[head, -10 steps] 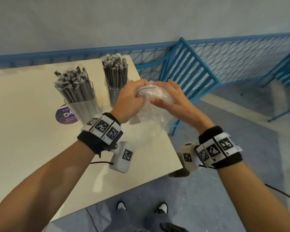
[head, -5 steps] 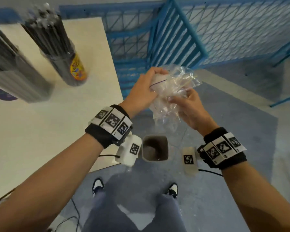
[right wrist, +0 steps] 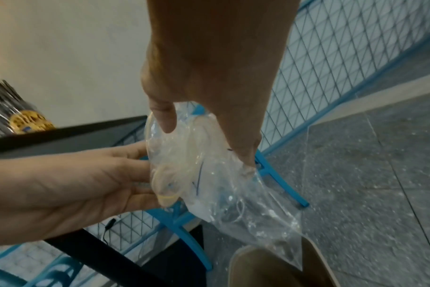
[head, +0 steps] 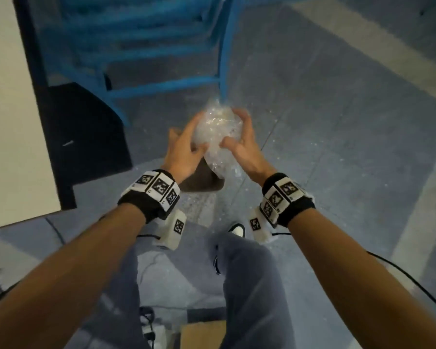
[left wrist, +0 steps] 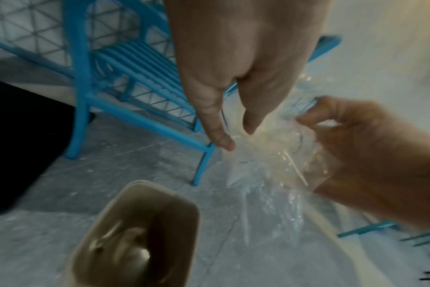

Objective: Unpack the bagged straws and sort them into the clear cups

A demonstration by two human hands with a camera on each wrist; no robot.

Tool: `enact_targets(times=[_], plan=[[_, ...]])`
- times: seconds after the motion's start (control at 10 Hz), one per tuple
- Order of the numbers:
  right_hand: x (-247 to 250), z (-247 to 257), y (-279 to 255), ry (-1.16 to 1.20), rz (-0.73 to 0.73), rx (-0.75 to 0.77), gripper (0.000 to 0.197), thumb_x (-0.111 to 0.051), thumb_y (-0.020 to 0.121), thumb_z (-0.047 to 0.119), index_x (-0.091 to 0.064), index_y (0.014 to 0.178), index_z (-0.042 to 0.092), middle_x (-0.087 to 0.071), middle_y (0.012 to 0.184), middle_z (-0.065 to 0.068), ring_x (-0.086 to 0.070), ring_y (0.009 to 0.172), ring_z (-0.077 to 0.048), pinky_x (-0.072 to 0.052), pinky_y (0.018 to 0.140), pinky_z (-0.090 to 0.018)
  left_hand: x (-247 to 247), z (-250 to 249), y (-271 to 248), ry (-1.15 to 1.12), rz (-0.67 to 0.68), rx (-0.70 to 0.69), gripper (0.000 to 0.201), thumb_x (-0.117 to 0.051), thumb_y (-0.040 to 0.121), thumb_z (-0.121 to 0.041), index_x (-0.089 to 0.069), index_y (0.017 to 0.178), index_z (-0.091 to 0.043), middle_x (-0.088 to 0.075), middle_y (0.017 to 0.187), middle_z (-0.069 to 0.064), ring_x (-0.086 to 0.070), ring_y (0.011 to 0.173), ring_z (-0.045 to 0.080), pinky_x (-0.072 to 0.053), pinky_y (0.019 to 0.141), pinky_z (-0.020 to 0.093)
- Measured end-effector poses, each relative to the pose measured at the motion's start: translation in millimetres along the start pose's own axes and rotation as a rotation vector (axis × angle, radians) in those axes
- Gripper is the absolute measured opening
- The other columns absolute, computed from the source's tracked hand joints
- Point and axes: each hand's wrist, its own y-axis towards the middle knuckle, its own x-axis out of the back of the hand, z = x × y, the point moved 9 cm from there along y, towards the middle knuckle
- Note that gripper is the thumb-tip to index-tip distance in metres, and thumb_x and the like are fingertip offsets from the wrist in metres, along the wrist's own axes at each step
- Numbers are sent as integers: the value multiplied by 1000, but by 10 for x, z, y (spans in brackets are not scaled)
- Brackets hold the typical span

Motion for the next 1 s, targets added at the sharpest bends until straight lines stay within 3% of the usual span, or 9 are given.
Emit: enact_targets(times=[0.1, 0.2, 0.3, 0.4, 0.5, 0.6, 0.7, 0.8, 1.0], plan=[[-208, -484, 235, -81, 15, -23, 79, -63, 71, 16, -26, 140, 20, -30, 129, -10, -33, 115, -22, -35, 97, -35, -134, 542, 211, 41, -3, 66, 70, -64, 92, -10, -31, 150, -32, -30, 131, 9, -40, 109, 12, -38, 104, 21], [-426, -990, 533, -182, -44, 17, 72, -71, 73, -1, -31, 133, 4, -30, 128, -14, -34, 113, -22, -35, 97, -23, -289, 1010, 415, 33, 32, 63, 69, -70, 87, -4, -29, 141, -17, -34, 136, 11, -53, 106, 16, -50, 91, 19], [-695, -1449, 837, -355, -65, 57, 62, -77, 67, -3, -42, 118, -7, -42, 120, -21, -41, 107, -28, -40, 94, -28, -446, 1435, 600, 36, 118, 71, 52, -65, 88, 3, -29, 121, -13, -44, 134, 17, -59, 105, 18, -52, 78, 11], [-857, -1928, 1061, -420, -39, -22, 55, -78, 69, 3, -44, 113, 0, -49, 117, -17, -51, 104, -30, -45, 89, -36, -628, 1917, 725, 143, 235, 124, 45, -59, 90, 5, -32, 119, -16, -52, 125, 16, -60, 109, 27, -54, 91, 30], [-967, -2324, 1165, -643, 35, -118, 54, -72, 81, 24, -46, 125, 11, -46, 131, -12, -49, 117, -33, -41, 100, -47, -773, 2311, 771, 261, 321, 160, 49, -56, 89, 2, -37, 132, -14, -52, 120, 9, -59, 110, 28, -50, 97, 44], [-1058, -2514, 1179, -952, 130, -117, 54, -58, 89, 45, -47, 137, 21, -25, 149, -10, -28, 132, -40, -25, 108, -56, -897, 2624, 815, 382, 382, 202, 54, -57, 91, -9, -41, 142, -16, -49, 129, 14, -56, 116, 30, -45, 103, 45], [-1124, -2607, 1154, -1062, 202, -113, 44, -52, 93, 45, -54, 130, 21, -24, 146, -13, -24, 133, -40, -17, 110, -60, -989, 2846, 854, 466, 434, 234, 61, -61, 90, -18, -38, 146, -19, -50, 131, 15, -55, 120, 32, -45, 104, 45], [-1104, -2599, 1109, -1024, 208, -144, 37, -51, 95, 33, -56, 126, 14, -32, 139, -16, -31, 127, -40, -21, 108, -60, -987, 2876, 889, 475, 396, 269, 68, -62, 91, -18, -28, 149, -11, -50, 138, 18, -53, 124, 36, -45, 103, 41], [-842, -2272, 892, -798, 203, -248, 35, -51, 94, 26, -57, 126, 11, -38, 134, -18, -41, 121, -41, -33, 107, -53, -786, 2340, 832, 448, 348, 225, 84, -61, 91, -22, -9, 156, -14, -42, 145, 20, -52, 126, 37, -47, 102, 47]])
